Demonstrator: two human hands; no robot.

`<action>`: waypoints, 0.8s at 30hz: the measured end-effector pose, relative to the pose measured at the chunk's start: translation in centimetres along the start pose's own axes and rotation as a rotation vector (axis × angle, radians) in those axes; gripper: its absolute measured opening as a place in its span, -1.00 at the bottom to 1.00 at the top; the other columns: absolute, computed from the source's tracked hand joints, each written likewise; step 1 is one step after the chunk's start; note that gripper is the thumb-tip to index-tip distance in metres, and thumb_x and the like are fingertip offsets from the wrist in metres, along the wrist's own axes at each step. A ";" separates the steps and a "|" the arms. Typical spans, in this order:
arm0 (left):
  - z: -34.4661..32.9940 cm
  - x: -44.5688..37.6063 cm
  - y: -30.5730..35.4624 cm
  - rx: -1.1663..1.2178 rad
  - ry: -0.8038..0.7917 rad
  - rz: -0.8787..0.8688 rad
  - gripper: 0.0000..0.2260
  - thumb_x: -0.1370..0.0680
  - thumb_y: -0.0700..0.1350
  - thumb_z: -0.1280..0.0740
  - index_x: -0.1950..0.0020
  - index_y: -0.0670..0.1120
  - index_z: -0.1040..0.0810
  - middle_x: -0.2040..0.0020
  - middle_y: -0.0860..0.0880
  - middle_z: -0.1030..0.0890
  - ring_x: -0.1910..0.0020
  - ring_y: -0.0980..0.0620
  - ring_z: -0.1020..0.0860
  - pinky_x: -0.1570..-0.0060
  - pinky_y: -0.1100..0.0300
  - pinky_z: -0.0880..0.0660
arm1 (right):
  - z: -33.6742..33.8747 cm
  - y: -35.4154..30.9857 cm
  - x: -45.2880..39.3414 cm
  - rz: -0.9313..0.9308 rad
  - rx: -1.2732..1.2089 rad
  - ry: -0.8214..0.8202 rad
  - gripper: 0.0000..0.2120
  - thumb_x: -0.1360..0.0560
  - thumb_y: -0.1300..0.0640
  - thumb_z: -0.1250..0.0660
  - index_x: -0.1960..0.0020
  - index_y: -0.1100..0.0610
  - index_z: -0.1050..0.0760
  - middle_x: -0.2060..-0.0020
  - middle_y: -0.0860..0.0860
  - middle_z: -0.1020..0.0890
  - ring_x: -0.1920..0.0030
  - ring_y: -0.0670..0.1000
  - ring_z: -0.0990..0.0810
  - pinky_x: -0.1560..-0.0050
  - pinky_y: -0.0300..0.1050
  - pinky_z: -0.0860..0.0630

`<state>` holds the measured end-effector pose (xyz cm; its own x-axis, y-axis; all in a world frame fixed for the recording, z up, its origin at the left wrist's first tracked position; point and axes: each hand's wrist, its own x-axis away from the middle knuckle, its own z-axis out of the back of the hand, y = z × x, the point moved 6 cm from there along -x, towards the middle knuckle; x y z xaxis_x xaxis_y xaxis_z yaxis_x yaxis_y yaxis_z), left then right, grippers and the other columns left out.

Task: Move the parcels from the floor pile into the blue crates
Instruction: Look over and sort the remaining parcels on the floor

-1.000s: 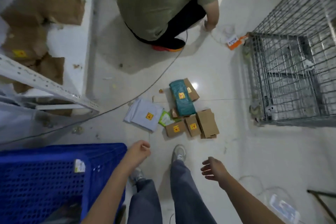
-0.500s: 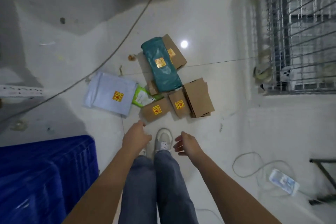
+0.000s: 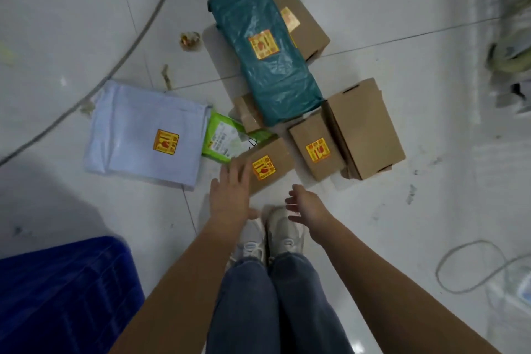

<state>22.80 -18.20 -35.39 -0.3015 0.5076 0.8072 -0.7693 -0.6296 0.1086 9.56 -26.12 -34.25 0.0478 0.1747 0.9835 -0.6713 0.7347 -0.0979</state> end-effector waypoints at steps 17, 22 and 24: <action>-4.5 -3.2 0.6 1.484 -0.105 0.258 -0.57 -0.46 -0.02 -0.34 -0.26 -0.11 -0.33 -0.17 -0.16 -0.49 0.01 -0.06 -0.52 0.05 0.07 -0.48 | -0.3 0.0 -5.2 0.043 -0.305 -0.046 -0.49 -0.58 -0.09 -0.14 -0.44 0.13 -0.25 -0.35 0.13 -0.41 -0.29 0.09 -0.45 -0.20 0.06 -0.47; -3.9 0.8 2.2 2.202 -0.564 0.198 -0.59 -0.53 0.05 -0.08 -0.12 -0.13 -0.61 -0.03 -0.19 -0.65 0.07 -0.10 -0.60 0.10 0.06 -0.55 | -1.0 0.2 -1.9 0.019 -0.328 -0.330 -0.52 -0.51 -0.19 -0.19 -0.30 0.06 -0.46 -0.19 0.13 -0.60 -0.12 0.08 -0.57 -0.16 0.03 -0.46; -3.5 1.5 2.2 2.162 -0.564 0.144 -0.59 -0.53 0.02 -0.08 -0.09 -0.13 -0.63 -0.02 -0.17 -0.67 0.08 -0.08 -0.62 0.00 0.03 -0.52 | -1.4 -0.3 -0.8 0.046 -0.433 -0.376 -0.62 -0.48 -0.13 -0.24 -0.19 0.07 -0.54 -0.06 0.11 -0.68 0.02 0.04 -0.66 0.01 -0.07 -0.56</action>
<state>18.66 -16.76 -35.93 0.1638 0.4926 0.8547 0.9436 -0.3308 0.0098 10.76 -25.55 -35.23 -0.2938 0.0263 0.9555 -0.2984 0.9472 -0.1179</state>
